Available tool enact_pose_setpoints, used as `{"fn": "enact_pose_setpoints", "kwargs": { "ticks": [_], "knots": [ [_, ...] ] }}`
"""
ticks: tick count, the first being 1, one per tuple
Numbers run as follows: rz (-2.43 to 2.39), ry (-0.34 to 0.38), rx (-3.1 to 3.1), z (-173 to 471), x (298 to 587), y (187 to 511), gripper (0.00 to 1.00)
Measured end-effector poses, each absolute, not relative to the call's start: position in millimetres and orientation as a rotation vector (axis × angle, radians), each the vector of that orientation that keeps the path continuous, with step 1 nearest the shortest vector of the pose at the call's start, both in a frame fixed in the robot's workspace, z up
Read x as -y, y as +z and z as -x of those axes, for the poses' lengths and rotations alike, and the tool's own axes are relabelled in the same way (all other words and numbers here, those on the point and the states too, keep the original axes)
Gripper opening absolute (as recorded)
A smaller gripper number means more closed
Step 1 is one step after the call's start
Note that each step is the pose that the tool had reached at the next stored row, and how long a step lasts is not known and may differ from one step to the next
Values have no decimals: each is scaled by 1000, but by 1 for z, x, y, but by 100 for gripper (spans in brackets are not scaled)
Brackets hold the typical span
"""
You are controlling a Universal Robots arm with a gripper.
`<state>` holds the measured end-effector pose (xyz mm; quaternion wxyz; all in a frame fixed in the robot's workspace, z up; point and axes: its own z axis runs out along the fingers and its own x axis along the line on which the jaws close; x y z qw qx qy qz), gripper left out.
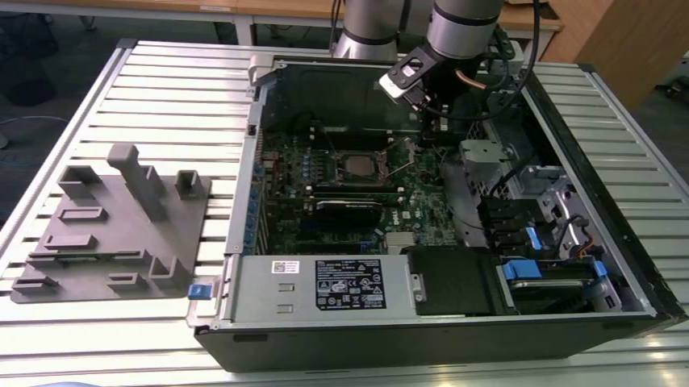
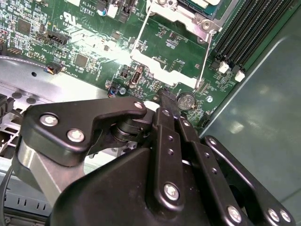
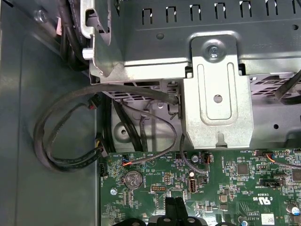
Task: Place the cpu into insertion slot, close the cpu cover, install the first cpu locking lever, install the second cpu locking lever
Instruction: 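Close the cpu cover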
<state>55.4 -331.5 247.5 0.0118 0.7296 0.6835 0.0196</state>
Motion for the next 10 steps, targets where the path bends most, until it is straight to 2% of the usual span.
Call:
{"fn": "enact_pose_setpoints", "kwargs": {
  "ticks": [10],
  "knots": [
    [-2274, 59, -2131, -55, 331, 236, 11]
  ]
}}
